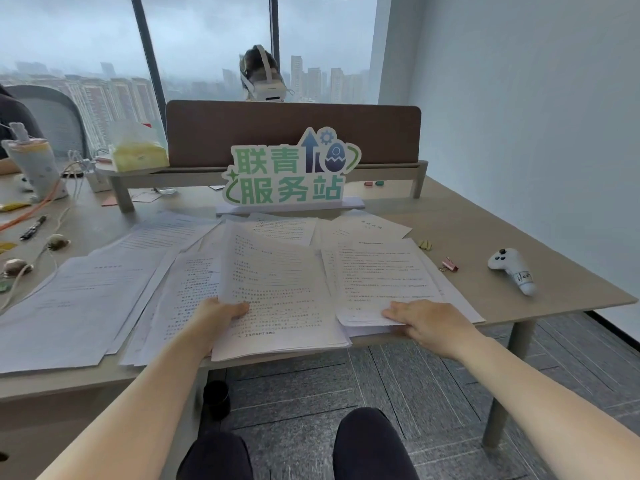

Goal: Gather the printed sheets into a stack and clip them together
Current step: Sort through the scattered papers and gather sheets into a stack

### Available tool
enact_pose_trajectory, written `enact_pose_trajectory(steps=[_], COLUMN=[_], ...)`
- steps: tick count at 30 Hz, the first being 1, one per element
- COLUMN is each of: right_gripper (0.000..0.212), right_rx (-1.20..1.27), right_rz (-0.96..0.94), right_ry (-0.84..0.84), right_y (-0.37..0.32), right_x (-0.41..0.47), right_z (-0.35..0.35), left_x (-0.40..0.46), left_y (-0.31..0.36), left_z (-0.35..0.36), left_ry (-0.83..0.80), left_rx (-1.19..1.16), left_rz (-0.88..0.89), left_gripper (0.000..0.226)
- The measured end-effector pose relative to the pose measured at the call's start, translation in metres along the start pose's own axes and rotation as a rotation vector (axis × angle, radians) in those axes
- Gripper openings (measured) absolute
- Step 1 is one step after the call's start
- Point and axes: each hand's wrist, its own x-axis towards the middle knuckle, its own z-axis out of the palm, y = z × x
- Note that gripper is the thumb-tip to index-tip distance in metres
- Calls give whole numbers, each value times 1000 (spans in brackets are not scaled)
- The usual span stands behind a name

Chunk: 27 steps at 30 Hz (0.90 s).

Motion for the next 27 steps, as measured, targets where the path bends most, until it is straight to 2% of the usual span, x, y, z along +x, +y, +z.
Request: enact_pose_trajectory(steps=[3, 6, 9, 12, 15, 18, 20, 24, 27], right_gripper=[41, 25, 11, 20, 27, 28, 37, 47, 45], right_rx=[-91, -204, -156, -20, 72, 69, 39, 65, 68], right_rz=[-13, 54, 159, 197, 111, -9, -77, -259, -381], right_ry=[85, 215, 338, 494, 580, 610, 631, 655, 611], right_y=[-2, -1, -3, -11, -32, -62, -82, -115, -133], right_x=[0, 2, 7, 16, 27, 38, 44, 55, 64], right_z=[3, 7, 1, -8, -13, -12, -9, 2, 13], left_x=[0, 2, 3, 3, 2, 0, -2, 0, 2], left_y=[0, -1, -2, -2, -1, 0, 1, 3, 4], left_z=[0, -2, -3, -2, -3, -4, -5, -8, -13], left_ry=[0, -3, -13, -15, -31, -48, -49, -17, -154], left_rx=[-2, -6, 0, -4, -16, -61, -100, -245, -387], left_rz=[-9, -19, -27, -35, -44, -49, -50, -55, -120], left_gripper=[35, 37, 37, 36, 36, 34, 35, 49, 65])
